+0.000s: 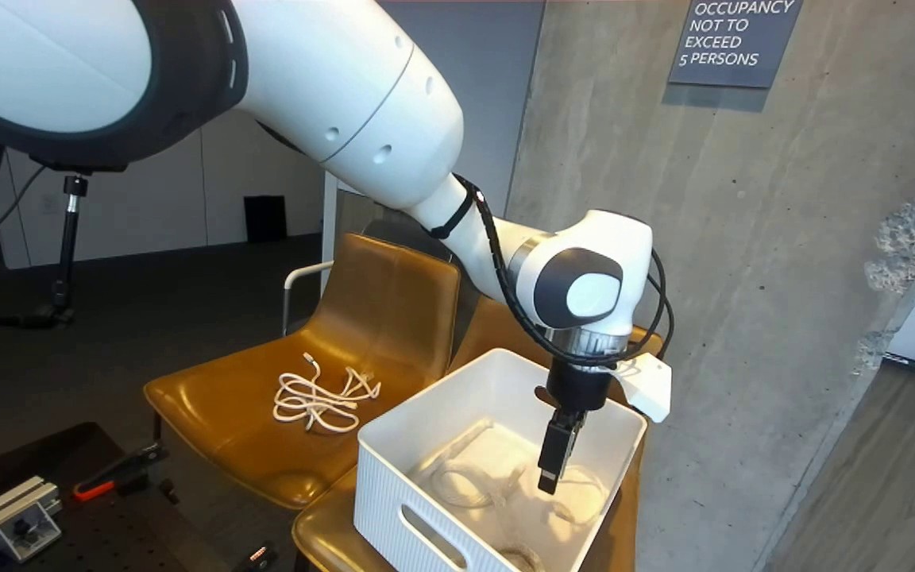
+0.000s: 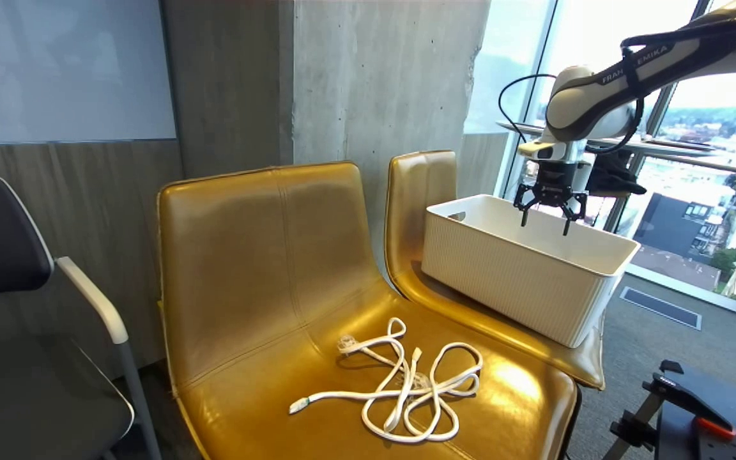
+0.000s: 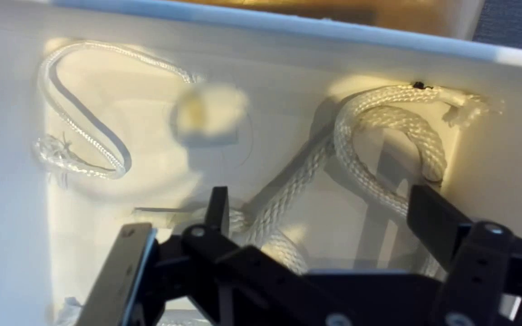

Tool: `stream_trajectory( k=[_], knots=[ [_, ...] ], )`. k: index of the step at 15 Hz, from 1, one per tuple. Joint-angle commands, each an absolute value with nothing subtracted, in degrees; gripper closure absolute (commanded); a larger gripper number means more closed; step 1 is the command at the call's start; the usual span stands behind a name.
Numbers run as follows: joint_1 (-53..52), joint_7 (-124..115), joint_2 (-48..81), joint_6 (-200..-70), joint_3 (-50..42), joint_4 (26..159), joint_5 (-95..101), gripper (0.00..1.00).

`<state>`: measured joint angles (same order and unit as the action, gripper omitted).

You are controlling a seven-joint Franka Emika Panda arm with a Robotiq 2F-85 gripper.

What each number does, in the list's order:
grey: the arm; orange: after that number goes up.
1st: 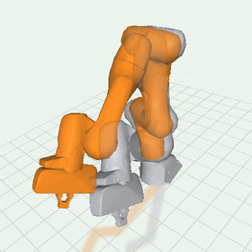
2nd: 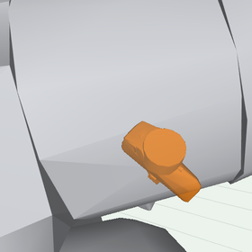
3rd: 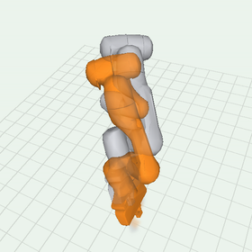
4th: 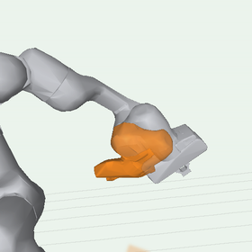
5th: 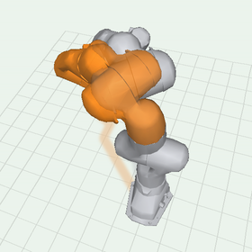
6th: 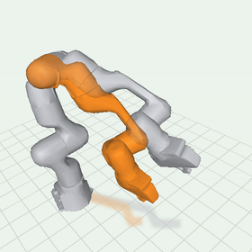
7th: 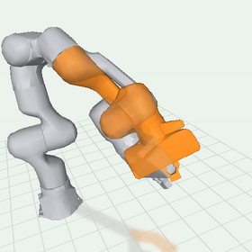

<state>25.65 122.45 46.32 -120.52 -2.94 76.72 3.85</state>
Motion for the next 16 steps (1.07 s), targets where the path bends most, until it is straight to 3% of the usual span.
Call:
stream_trajectory(
  k=[1,6,16],
  knots=[
    [25.9,122.9,43.9,-127.4,-3.5,83.8,3.0,0.0],
    [24.7,119.8,43.2,-134.6,-3.8,90.2,3.3,0.0],
    [22.6,114.7,47.0,-134.7,-6.3,92.0,6.8,0.0]
  ],
)
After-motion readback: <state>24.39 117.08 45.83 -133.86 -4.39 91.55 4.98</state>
